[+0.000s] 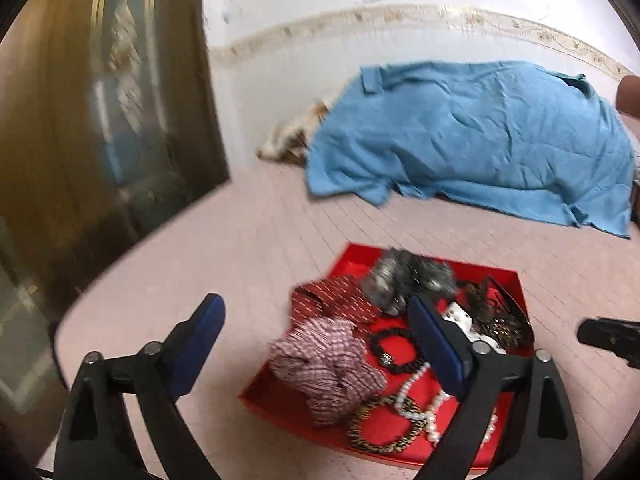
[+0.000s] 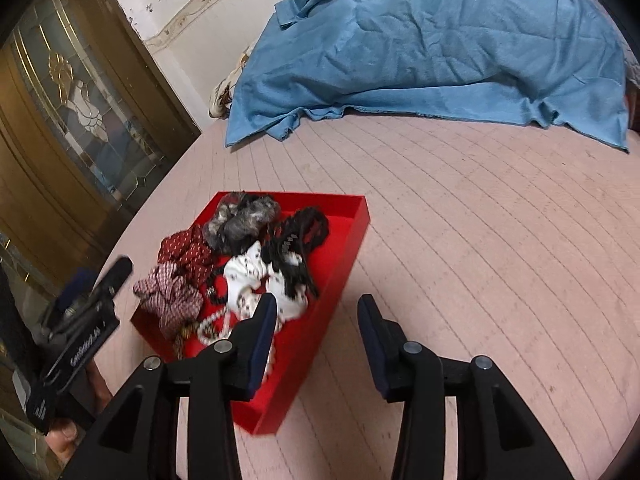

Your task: Organize jewelry

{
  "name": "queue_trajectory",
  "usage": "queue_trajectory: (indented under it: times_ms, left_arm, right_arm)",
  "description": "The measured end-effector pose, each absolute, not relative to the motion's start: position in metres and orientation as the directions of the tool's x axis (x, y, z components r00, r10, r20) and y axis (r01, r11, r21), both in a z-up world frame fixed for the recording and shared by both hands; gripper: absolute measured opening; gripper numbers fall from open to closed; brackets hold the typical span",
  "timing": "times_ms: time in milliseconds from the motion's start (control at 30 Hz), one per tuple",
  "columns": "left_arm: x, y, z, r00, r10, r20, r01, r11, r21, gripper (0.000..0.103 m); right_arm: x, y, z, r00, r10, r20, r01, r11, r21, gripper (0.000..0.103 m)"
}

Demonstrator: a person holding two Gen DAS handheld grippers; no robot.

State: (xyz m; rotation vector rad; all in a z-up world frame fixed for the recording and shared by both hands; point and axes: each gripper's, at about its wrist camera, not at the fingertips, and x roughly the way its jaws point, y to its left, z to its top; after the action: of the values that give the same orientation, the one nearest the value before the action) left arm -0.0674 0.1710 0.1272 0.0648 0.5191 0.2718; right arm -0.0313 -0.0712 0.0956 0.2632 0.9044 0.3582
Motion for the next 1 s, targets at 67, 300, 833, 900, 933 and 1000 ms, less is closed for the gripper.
queue_trajectory:
  times_ms: [67, 300, 833, 900, 933, 1000]
  left_arm:
    - [-0.076, 0.168, 0.133, 0.843, 0.261, -0.47, -0.237, 0.965, 0.111, 0.101]
    - [-0.103, 0.163, 0.139, 0.813, 0.194, -0.549, -0.221, 0.975, 0.017, 0.101]
    - [-0.148, 0.14, 0.151, 0.769, 0.214, -0.603, -0.238, 0.97, 0.042, 0.101]
    - [-0.15, 0.136, 0.151, 0.765, 0.218, -0.606, -0.231, 0.971, 0.058, 0.101]
    - [-0.151, 0.134, 0.15, 0.763, 0.22, -0.608, -0.229, 0.971, 0.064, 0.101]
    - [-0.153, 0.13, 0.149, 0.759, 0.219, -0.613, -0.221, 0.972, 0.074, 0.101]
  right_arm:
    - [-0.04, -0.075, 0.097, 0.566, 0.405, -0.718, -0.183, 0.911, 0.37, 0.046]
    - [-0.068, -0.088, 0.104, 0.593, 0.361, -0.72, -0.161, 0.929, 0.334, 0.051]
    - [-0.112, -0.102, 0.107, 0.661, 0.26, -0.704, -0.146, 0.965, 0.219, 0.058]
    - [-0.115, -0.101, 0.105, 0.663, 0.25, -0.706, -0.144, 0.967, 0.208, 0.058]
    - [-0.116, -0.101, 0.105, 0.663, 0.246, -0.707, -0.145, 0.969, 0.202, 0.058]
    - [-0.118, -0.099, 0.104, 0.663, 0.241, -0.708, -0.148, 0.97, 0.192, 0.058]
